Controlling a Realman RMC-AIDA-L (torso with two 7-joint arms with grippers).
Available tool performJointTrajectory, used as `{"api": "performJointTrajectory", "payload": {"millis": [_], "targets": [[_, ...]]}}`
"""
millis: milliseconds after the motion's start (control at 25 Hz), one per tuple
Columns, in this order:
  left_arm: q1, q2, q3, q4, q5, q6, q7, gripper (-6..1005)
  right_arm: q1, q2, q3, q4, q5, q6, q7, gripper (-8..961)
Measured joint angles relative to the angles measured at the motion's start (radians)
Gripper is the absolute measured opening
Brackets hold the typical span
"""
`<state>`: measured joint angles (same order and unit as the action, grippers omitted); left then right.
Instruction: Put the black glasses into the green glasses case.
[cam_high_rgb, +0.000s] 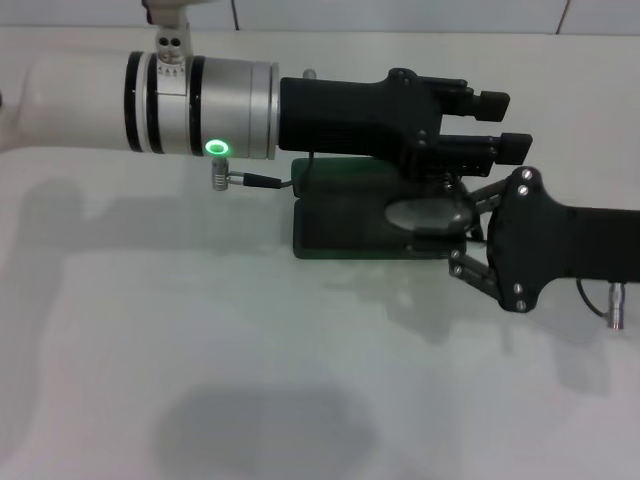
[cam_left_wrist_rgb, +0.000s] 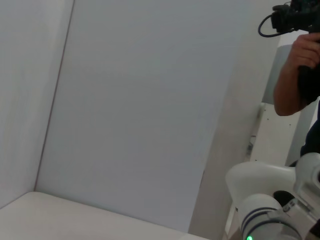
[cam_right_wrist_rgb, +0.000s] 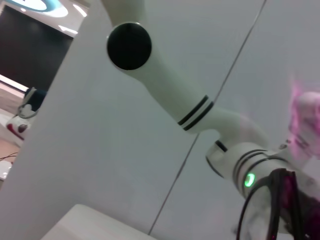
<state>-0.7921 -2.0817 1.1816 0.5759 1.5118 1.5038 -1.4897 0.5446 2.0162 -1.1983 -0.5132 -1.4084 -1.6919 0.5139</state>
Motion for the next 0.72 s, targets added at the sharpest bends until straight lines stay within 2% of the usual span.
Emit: {"api": "performJointTrajectory", "payload": {"millis": [320, 480, 600, 720], "targets": [[0.003, -0.001, -0.022, 0.000, -0.008, -0.007, 0.005, 589, -0.012, -0.002, 0.011, -0.006, -0.003, -0.004, 0.000, 121], [0.032, -0.008, -0.170, -0.019, -0.028, -0.033, 0.029, 589, -0.025, 0.001, 0.000, -0.006, -0.014, 0.034, -0.006, 122], [0.058, -0.003, -0.249, -0.040, -0.072, -0.045, 0.051, 590, -0.040, 0.010, -0.031, -0.027, -0.009, 0.140, -0.002, 123], [0.093, 0.001, -0.306, -0.040, -0.101, -0.045, 0.068, 590, -0.052, 0.011, -0.126, -0.075, 0.035, 0.281, 0.018, 124]]}}
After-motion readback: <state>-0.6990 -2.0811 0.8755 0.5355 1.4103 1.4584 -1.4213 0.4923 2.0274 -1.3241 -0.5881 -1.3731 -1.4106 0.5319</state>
